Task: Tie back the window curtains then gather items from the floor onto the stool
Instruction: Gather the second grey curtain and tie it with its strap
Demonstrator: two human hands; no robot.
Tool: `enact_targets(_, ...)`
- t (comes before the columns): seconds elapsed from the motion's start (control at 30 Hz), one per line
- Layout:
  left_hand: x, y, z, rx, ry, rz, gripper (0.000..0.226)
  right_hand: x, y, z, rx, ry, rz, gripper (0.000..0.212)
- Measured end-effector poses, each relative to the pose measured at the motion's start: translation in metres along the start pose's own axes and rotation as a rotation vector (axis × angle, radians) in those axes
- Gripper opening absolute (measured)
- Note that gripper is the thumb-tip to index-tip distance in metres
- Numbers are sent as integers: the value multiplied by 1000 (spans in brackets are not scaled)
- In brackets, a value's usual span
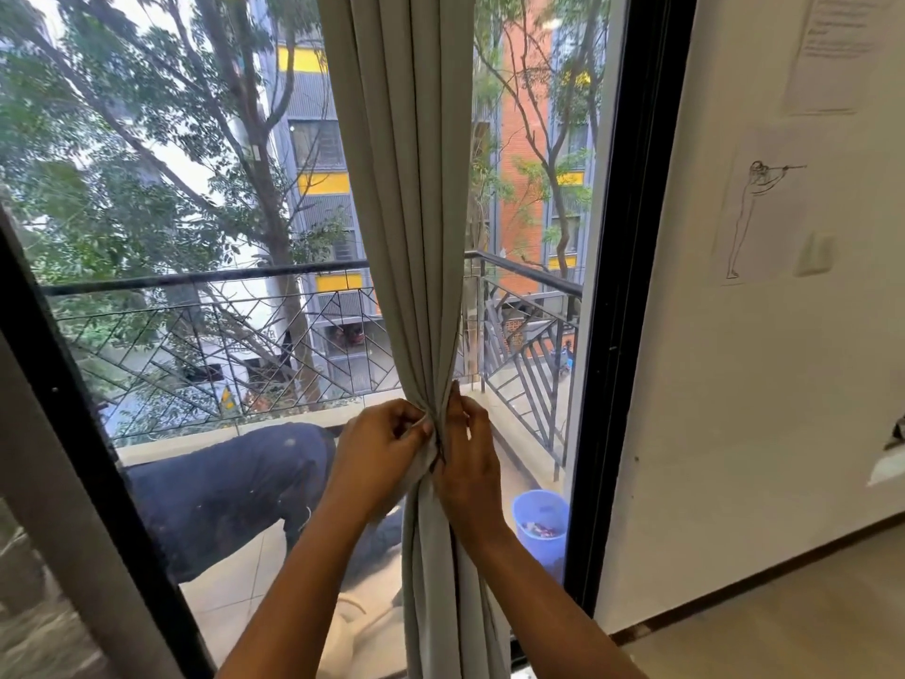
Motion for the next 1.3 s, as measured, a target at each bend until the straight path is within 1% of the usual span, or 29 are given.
enact_targets(0.1,8,-8,3,59,82,-184,4,-5,8,-14,12,48,205,81)
enact_targets(0.17,11,-9,1,83,112,-254,11,-9,9,-20,35,68,272,97)
enact_targets(0.23,11,-11,0,108,158,-339,14,-7,14,-22,21,94,308,101)
enact_targets(0.27,11,-13,-1,136,183,-377,16,-6,17,-21,11,99,324,97)
enact_targets(0.3,11,-16,-1,169,202,-412,17,-5,18,-20,4,108,324,90)
enact_targets(0.4,6,-16,-5,237,241,-394,22,-1,25,-17,-22,159,323,58)
enact_targets(0.5,1,-7,-6,182,228,-393,16,-4,27,-15,57,48,378,42)
enact_targets(0.53,0,-3,-4,136,208,-391,26,-3,25,-14,98,23,377,37)
enact_targets(0.6,-3,5,0,38,167,-318,54,2,25,-9,80,54,335,40)
enact_targets(0.63,-4,8,1,-6,165,-244,61,2,22,-9,92,64,351,43)
enact_targets(0.67,-7,11,1,-37,153,-156,63,4,19,-8,105,76,351,45)
enact_targets(0.73,-15,18,3,-115,84,66,53,3,11,-7,131,102,337,40)
enact_targets(0.77,-22,24,4,-165,27,147,44,2,8,-6,151,100,331,38)
enact_targets(0.83,-24,34,8,-236,-34,192,26,1,5,-5,195,87,351,41)
enact_targets(0.9,-19,38,11,-253,-44,187,19,3,6,-9,195,99,383,55)
enact_targets(0.93,-17,37,12,-249,-55,181,16,2,7,-11,193,90,406,58)
enact_targets(0.97,-15,35,13,-237,-68,155,13,1,10,-12,181,83,422,54)
enact_targets(1.03,-8,29,14,-188,-72,28,13,5,23,-6,117,149,376,37)
enact_targets(1.07,-5,27,16,-152,-45,-63,15,11,31,1,92,213,319,29)
enact_targets(1.13,4,22,19,-73,45,-256,17,23,40,21,73,325,207,24)
enact_targets(1.2,5,19,20,-26,95,-365,16,27,46,45,69,350,213,23)
enact_targets(1.23,5,16,19,-7,115,-404,16,23,46,56,70,294,285,21)
enact_targets(1.27,5,14,17,8,141,-446,17,12,43,65,82,166,410,17)
enact_targets(1.3,6,12,16,20,165,-486,17,-5,35,68,105,-10,559,14)
Point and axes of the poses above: each hand's wrist, its own z-axis towards the middle knuckle, its own y-axis out of the back of the hand, x = y × z, the point moved 10 cm from there along z, towards the middle knuckle, and after that the axes turned 1 degree about -x, right-handed, at the moved point
